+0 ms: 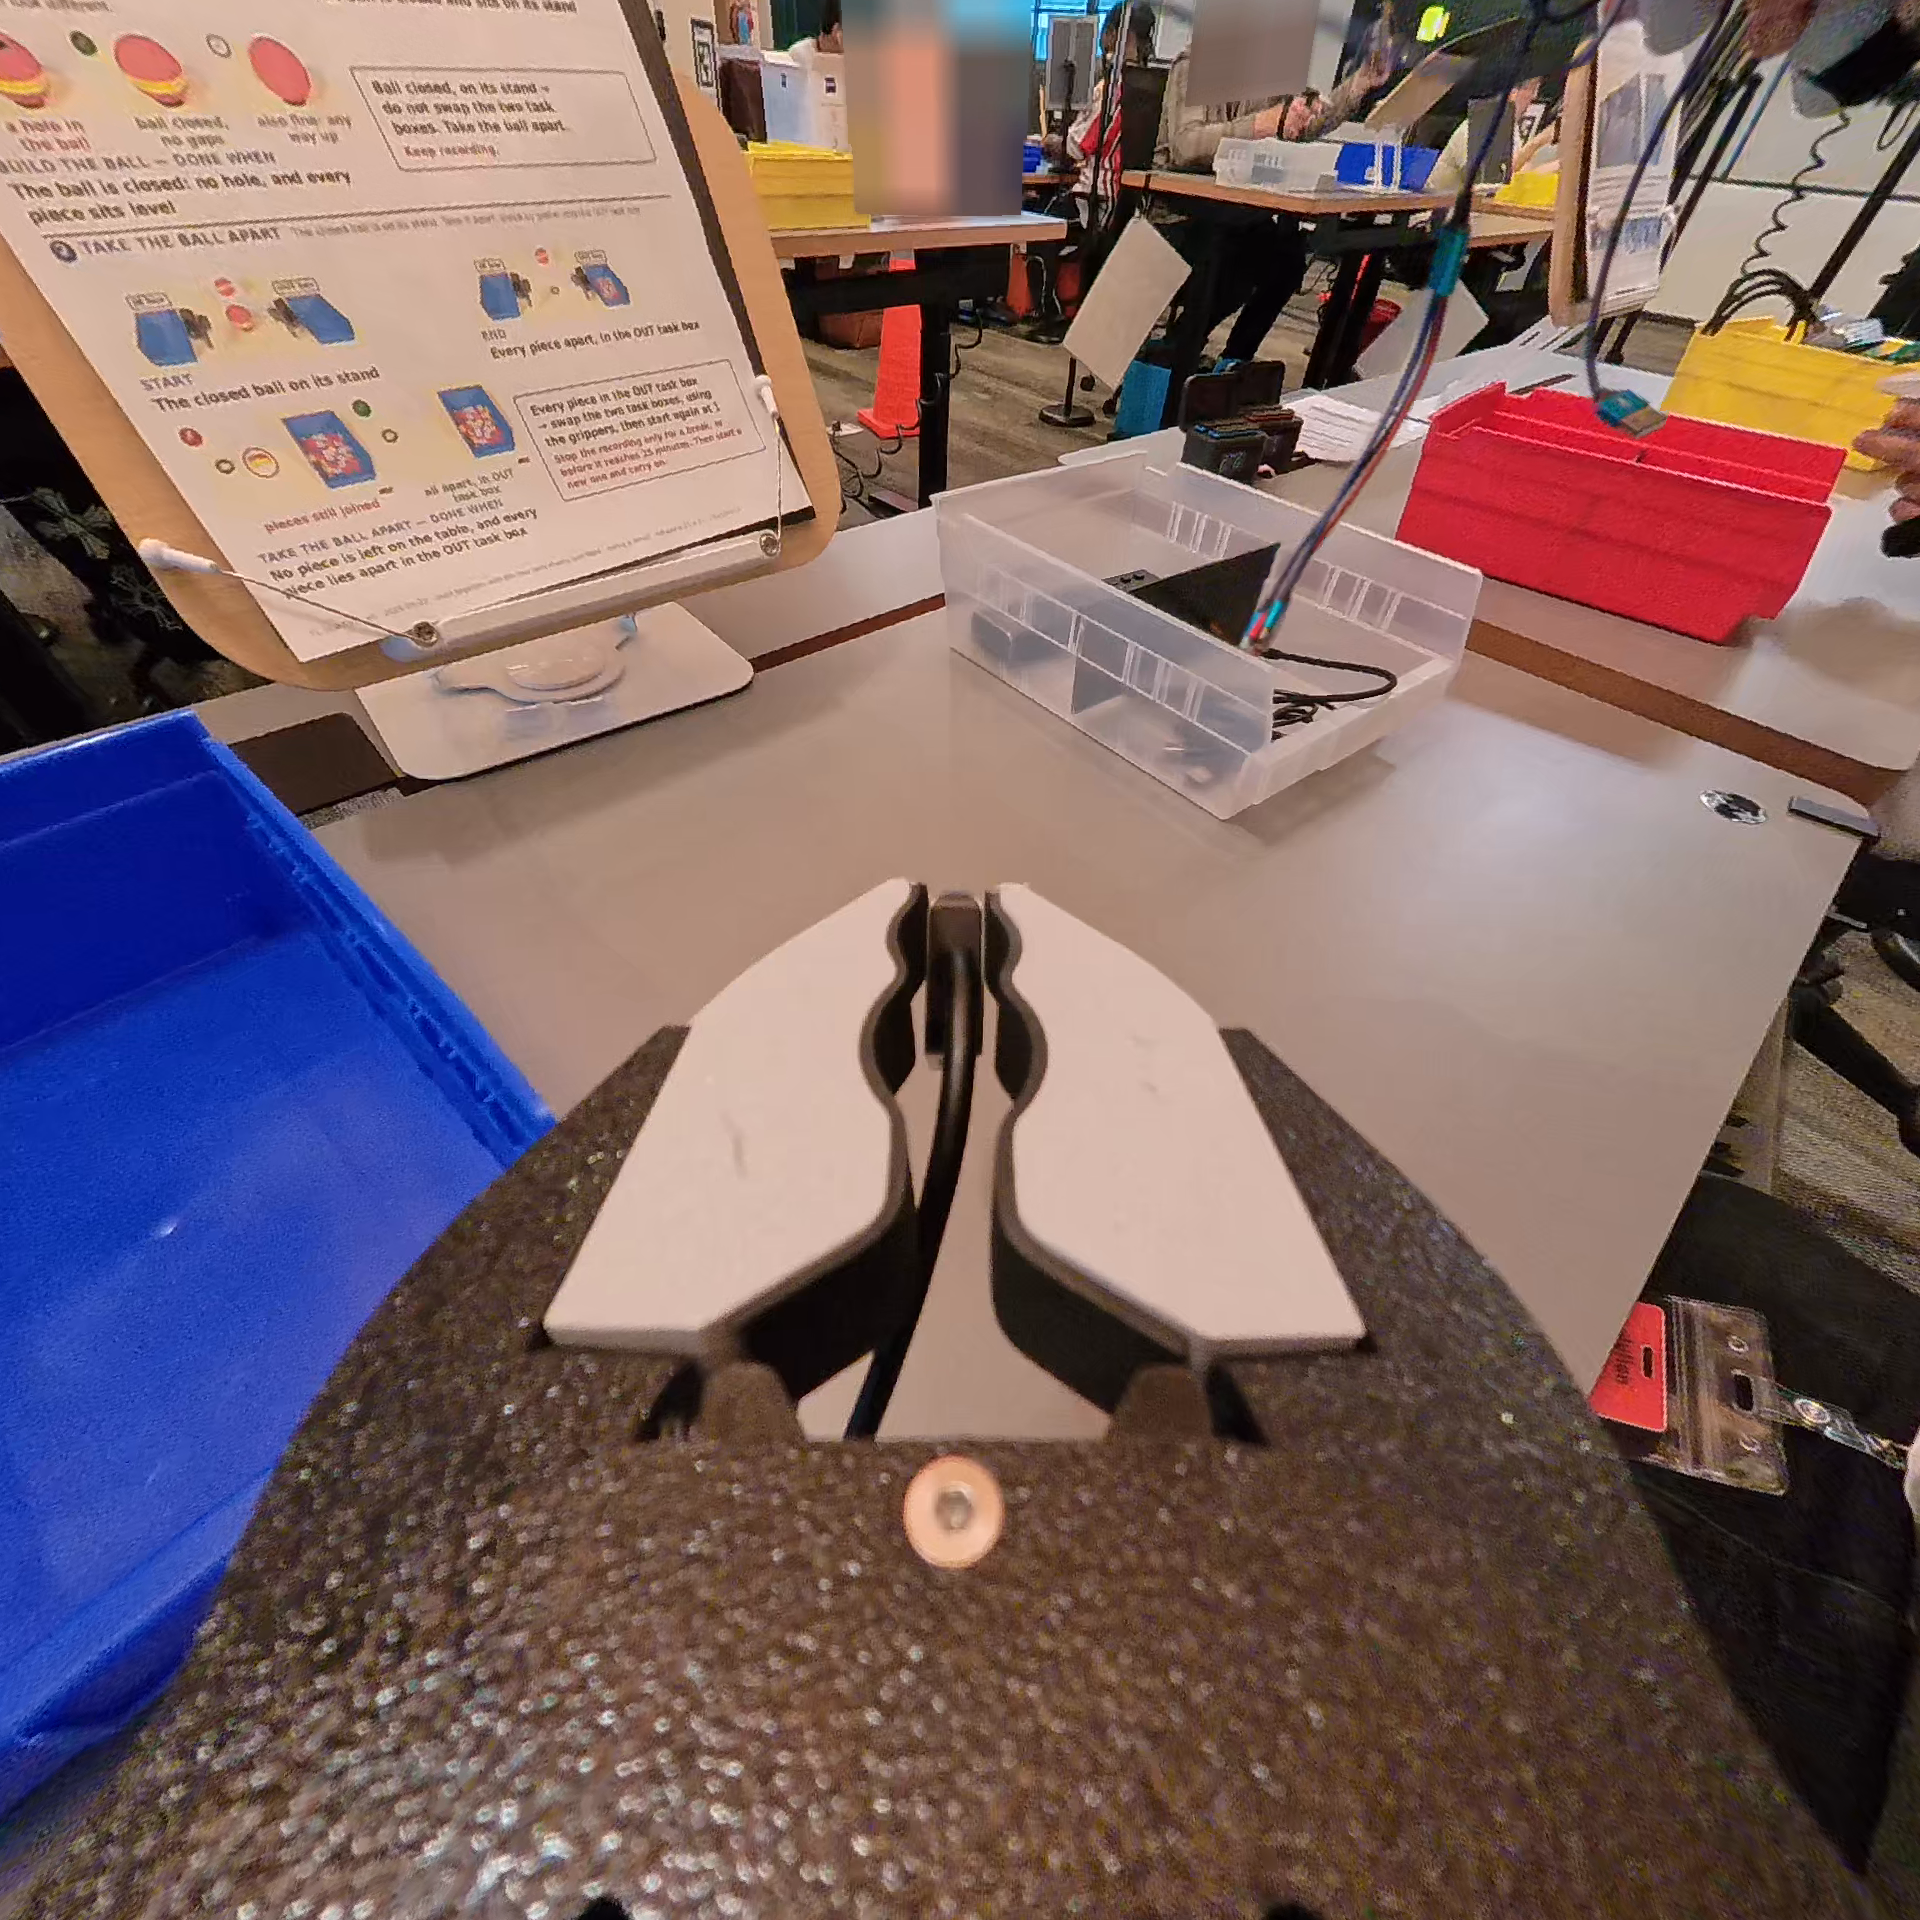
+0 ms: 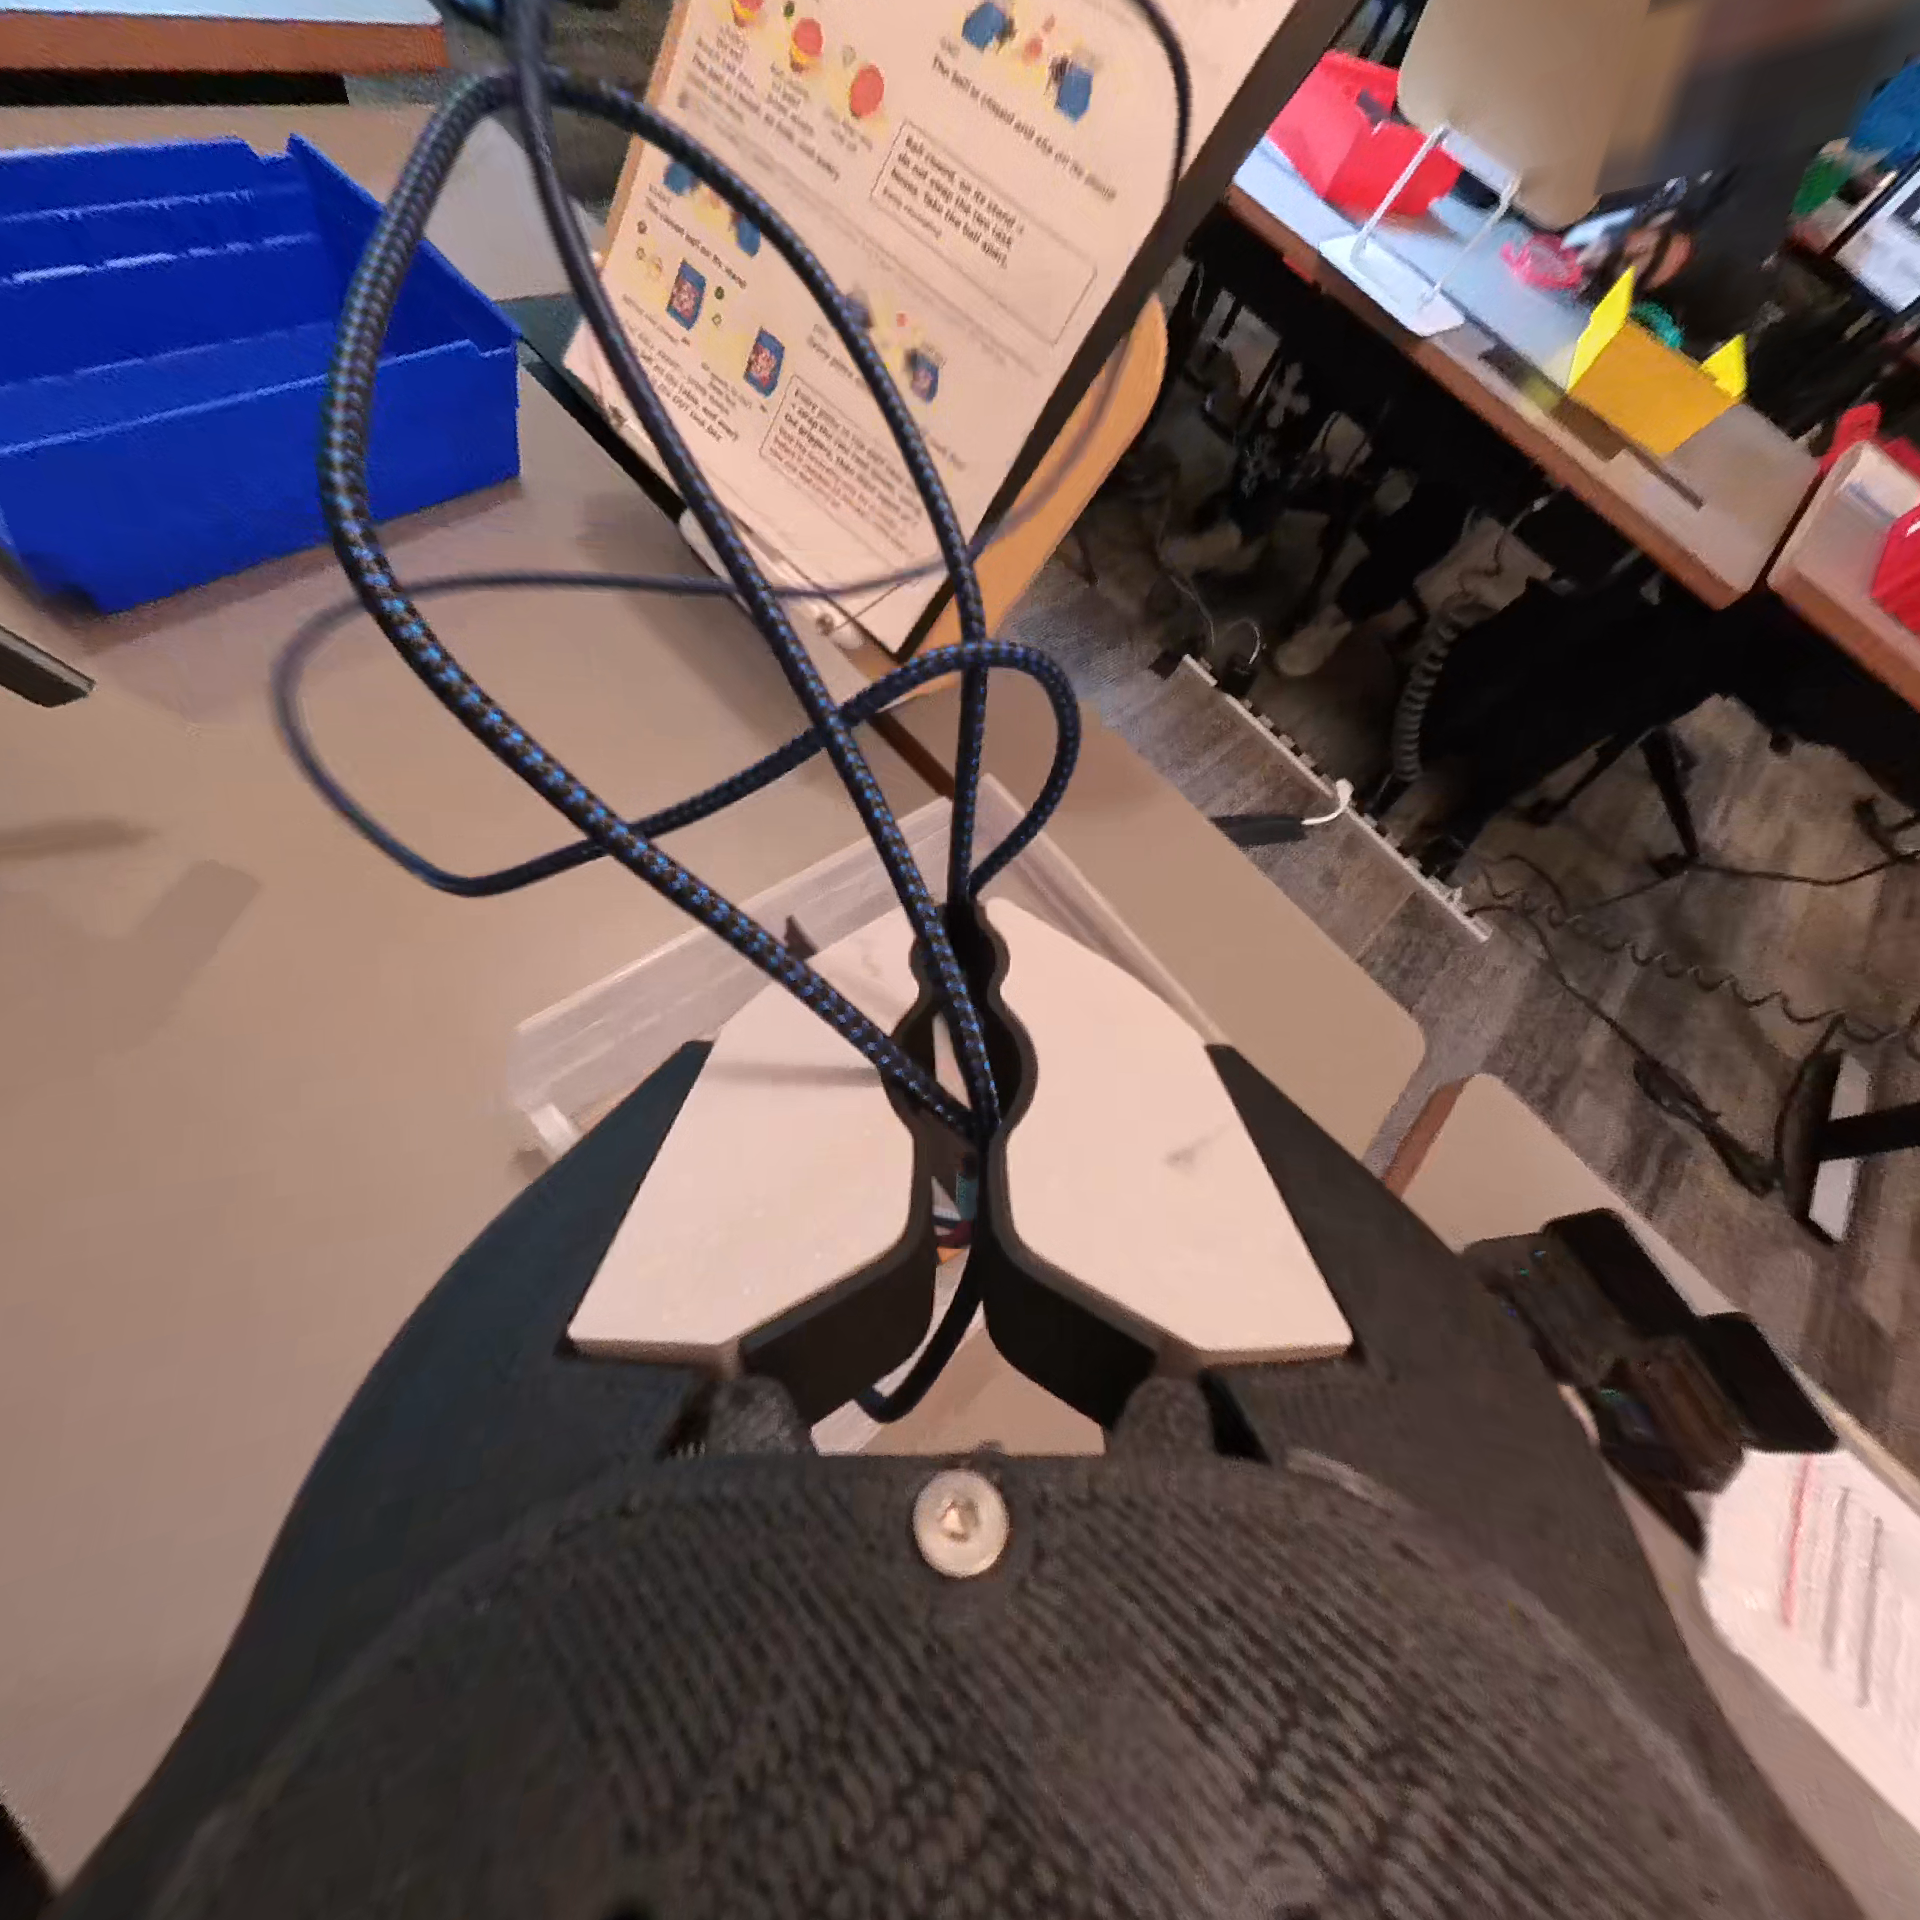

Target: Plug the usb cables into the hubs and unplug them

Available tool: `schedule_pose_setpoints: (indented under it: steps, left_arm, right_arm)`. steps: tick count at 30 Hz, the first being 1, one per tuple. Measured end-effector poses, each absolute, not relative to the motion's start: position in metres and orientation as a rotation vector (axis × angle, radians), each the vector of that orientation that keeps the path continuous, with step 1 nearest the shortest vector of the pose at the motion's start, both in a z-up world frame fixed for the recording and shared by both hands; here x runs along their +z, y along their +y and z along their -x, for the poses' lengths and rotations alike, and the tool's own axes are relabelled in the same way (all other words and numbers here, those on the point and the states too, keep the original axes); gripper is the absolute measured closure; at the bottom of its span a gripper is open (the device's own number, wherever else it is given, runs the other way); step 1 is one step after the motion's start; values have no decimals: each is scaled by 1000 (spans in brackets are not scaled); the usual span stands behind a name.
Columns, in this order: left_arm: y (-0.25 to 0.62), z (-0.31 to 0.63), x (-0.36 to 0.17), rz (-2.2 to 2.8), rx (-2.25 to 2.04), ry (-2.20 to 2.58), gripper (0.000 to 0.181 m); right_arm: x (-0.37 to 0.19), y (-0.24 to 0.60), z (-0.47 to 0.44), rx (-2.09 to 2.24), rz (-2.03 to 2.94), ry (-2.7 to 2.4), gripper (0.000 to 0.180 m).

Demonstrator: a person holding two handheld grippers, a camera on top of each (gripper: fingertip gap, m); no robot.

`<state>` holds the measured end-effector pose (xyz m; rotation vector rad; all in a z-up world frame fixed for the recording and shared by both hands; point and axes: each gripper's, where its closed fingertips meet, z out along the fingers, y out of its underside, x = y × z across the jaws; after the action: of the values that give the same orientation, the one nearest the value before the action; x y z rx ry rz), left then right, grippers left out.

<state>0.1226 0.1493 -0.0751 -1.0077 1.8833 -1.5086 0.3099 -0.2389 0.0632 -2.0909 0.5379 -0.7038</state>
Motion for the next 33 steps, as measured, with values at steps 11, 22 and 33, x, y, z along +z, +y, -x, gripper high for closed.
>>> schedule_pose_setpoints:
  steps: [11, 22, 33]
  left_arm:
    - [141, -122, -78, 987, -1499, 1913, 171]
    - [142, -121, -78, 981, -1510, 1912, 171]
    - [137, -120, -77, 964, -1513, 1922, 171]
  right_arm:
    - [-22, -213, -359, -918, 2067, 425, 176]
    - [-54, -225, -348, -1414, 1638, 405, 176]
    - [-131, -310, -320, -1774, 1959, 728, 176]
